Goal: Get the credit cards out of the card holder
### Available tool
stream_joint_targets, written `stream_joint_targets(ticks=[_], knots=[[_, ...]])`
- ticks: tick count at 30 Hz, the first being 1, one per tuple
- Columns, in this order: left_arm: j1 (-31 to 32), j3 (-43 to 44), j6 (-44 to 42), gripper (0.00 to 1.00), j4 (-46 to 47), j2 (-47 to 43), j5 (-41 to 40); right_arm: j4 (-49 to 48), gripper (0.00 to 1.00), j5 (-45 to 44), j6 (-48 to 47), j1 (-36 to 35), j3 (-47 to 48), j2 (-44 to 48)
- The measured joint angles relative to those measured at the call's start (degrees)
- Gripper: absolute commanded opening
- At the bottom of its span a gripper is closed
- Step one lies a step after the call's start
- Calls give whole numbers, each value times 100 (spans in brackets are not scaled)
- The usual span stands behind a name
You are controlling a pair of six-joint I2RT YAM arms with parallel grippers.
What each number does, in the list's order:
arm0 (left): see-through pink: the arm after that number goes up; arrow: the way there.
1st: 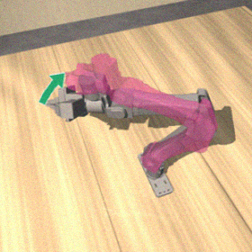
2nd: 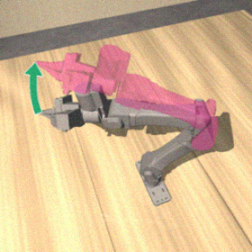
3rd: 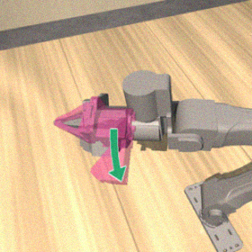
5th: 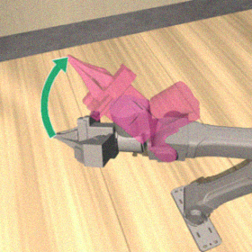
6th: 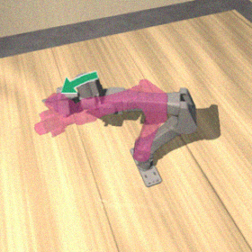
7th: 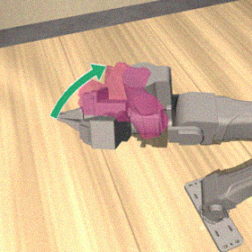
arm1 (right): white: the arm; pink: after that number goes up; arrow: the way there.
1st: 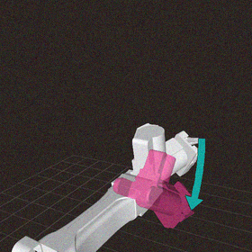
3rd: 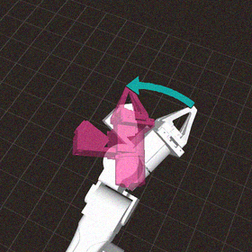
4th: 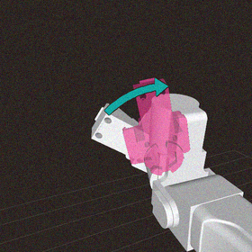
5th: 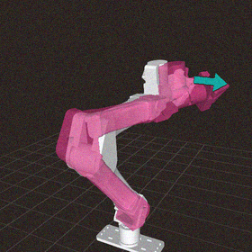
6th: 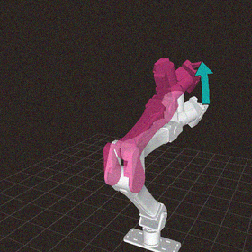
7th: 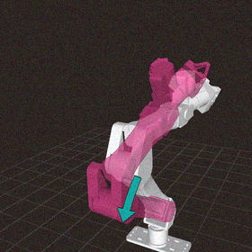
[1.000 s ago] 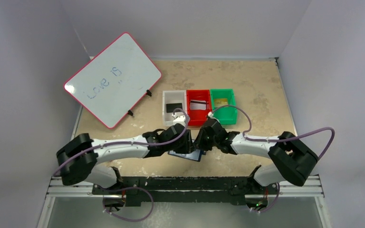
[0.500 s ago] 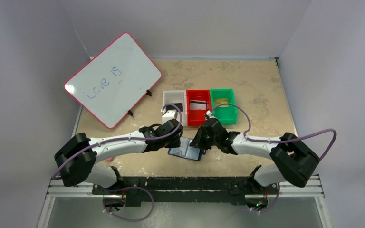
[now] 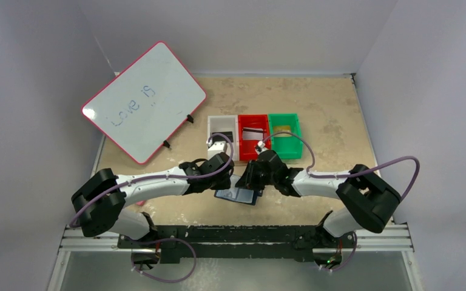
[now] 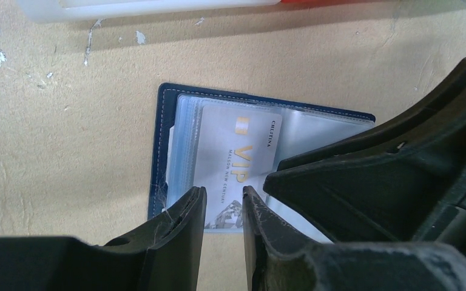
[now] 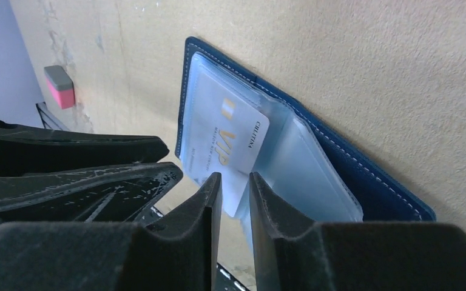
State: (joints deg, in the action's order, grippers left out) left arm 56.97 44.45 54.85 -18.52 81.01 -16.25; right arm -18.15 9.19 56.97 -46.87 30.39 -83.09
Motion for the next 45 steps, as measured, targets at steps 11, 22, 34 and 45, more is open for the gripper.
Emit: stream_joint_targets(ticks=[11, 22, 34, 45], knots=[[0, 0, -4, 29, 83, 258, 315, -608, 31, 103, 367, 0, -433, -103], [0, -11, -7, 28, 164, 280, 431, -1668, 19, 164, 933, 0, -1045, -136], [0, -162, -42, 26, 566, 407, 452, -2131, 19, 254, 1283, 0, -1152, -289], [4, -251, 11, 25, 723, 374, 450, -2385, 19, 402, 1556, 232, -1215, -492]])
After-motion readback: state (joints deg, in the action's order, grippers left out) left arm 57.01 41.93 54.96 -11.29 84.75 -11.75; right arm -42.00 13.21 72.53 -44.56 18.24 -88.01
